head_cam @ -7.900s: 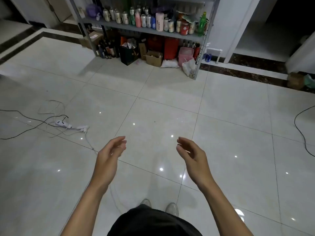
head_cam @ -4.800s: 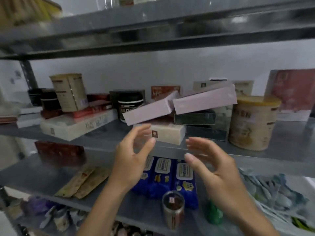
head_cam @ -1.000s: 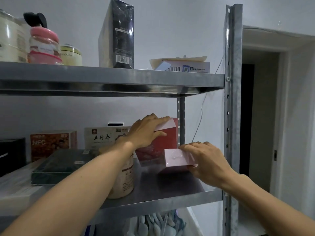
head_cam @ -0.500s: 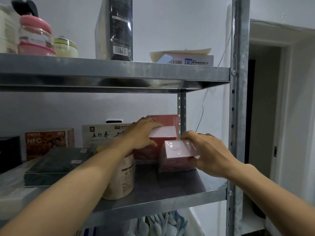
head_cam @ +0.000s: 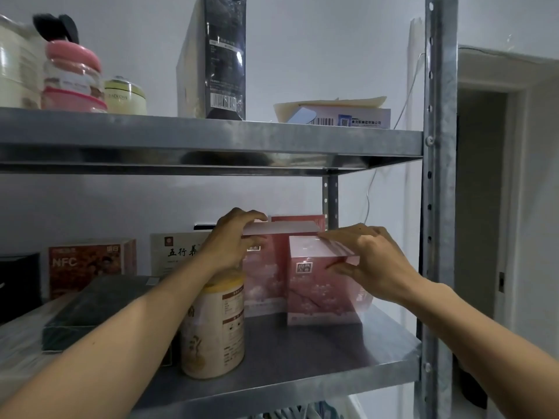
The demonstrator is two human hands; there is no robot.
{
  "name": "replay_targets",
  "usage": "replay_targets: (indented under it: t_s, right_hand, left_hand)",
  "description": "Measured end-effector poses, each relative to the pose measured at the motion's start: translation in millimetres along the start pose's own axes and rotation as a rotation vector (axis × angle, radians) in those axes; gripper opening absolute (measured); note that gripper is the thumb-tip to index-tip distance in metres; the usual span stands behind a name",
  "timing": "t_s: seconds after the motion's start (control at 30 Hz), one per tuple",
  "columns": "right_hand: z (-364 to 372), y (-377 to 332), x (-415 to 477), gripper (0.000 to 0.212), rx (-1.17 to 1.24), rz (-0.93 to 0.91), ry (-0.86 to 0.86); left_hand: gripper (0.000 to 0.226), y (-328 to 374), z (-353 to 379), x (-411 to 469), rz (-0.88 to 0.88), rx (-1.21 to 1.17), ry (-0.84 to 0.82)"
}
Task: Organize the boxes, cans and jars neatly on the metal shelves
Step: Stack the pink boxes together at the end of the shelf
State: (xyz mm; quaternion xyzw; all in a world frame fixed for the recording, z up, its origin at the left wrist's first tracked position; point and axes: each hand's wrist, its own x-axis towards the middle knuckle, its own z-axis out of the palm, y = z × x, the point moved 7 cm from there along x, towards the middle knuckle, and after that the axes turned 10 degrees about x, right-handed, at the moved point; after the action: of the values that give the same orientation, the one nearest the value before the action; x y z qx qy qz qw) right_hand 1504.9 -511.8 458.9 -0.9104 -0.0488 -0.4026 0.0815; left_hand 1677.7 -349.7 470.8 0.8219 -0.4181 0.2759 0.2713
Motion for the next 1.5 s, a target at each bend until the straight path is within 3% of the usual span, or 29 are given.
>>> replay_targets:
  t_s: [0.13,0.3,0.4,0.53,0.7,1.0,1.07,1.2,1.33,1.5]
  right_hand:
    - [4.3,10.2,15.4,0.056,-0.006,0.007,-0.016]
    - [15.8,27.7,28.7,0.056,-0.079,0.090,-0.033]
    - [28.7,35.9,29.9,0.071,0.027,0.124,-0.026]
    - [35.3,47.0,27.0,0.078,0.225,0.178,0.173]
    - [45.2,58.7,19.1,0.092,0.445,0.314,0.295]
    - [58.3,75.3,11.5,0.131,0.761,0.463,0.388]
    - [66.7,81.5,5.4,0.129,0.849,0.541,0.374]
    - [90.6,89.4,-10.1,0.099,0.912,0.644,0.338]
    - [94.8,88.2,-12.2,0.095,0.924,0.621,0.378]
    - [105.2,80.8,-10.2,0.093,0.978,0.591,0.343]
  left_hand:
    - [0.031,-11.3,1.8,11.5,-0.104,-0.038,0.003]
    - [0.057,-34.5,19.1,15.0,-0.224,-0.063,-0.152]
    - [0.056,-41.1,22.2,17.9,-0.252,-0.114,-0.156]
    - [0.052,-43.0,25.0,19.1,-0.236,-0.168,-0.138]
    - [0.068,-52.2,27.6,17.1,-0.313,-0.191,-0.131]
    - [0.099,-62.5,37.5,8.1,-0.475,-0.302,-0.296]
    - [0.100,-63.0,37.7,6.2,-0.486,-0.287,-0.309]
    - [0.101,-57.7,28.1,-3.2,-0.490,-0.220,-0.302]
    - [0.101,-43.4,10.4,-19.0,-0.478,-0.091,-0.247]
    - [0.075,-27.2,10.4,-46.7,-0.421,0.048,-0.422]
